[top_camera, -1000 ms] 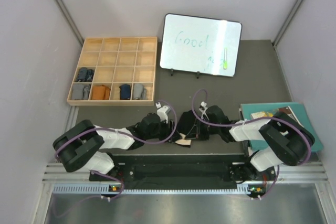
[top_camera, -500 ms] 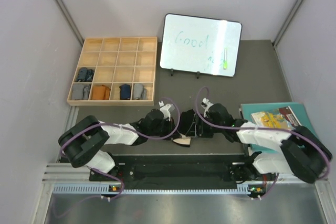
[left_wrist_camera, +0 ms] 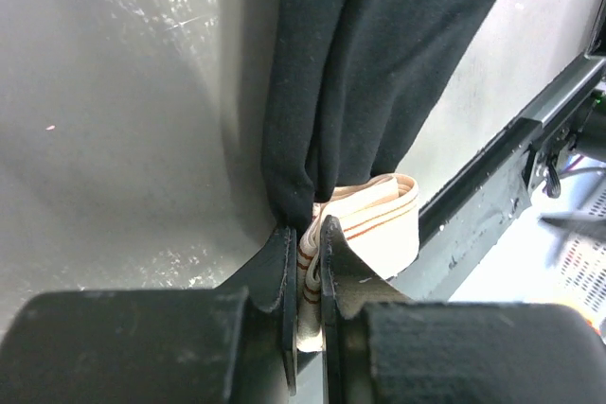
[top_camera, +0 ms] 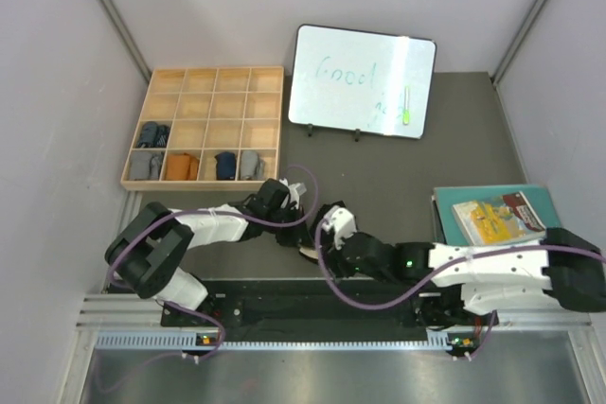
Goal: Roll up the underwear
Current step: Roll the underwear to the center of the board.
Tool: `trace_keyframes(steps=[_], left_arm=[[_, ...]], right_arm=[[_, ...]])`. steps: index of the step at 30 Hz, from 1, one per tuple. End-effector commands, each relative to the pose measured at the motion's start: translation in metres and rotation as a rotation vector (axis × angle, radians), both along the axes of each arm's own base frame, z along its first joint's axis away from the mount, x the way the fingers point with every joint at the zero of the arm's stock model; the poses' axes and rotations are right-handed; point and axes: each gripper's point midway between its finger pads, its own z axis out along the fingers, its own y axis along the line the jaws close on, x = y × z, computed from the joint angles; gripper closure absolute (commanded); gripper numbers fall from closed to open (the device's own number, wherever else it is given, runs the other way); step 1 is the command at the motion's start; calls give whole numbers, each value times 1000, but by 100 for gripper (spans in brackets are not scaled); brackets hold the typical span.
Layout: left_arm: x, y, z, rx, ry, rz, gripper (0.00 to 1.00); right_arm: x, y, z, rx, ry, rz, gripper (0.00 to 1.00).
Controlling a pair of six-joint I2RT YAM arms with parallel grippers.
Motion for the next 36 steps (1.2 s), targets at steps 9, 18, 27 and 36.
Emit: trace_keyframes(steps=[9,18,27,36], left_arm=[[-17,19,-14,96,115,-64,100],[-17,22,-16,107,127,-75,100],[-20,21,-16,100,133,-97,100],[-20,18,-8,69,117,-108,100]], right_arm=[[-6,75,0,-186,-262,88,40],[-12,71,-39,-298,-232,133,45],[0,65,-56,-327,-220,81,58],[-2,60,-75,-354,-148,121,80]])
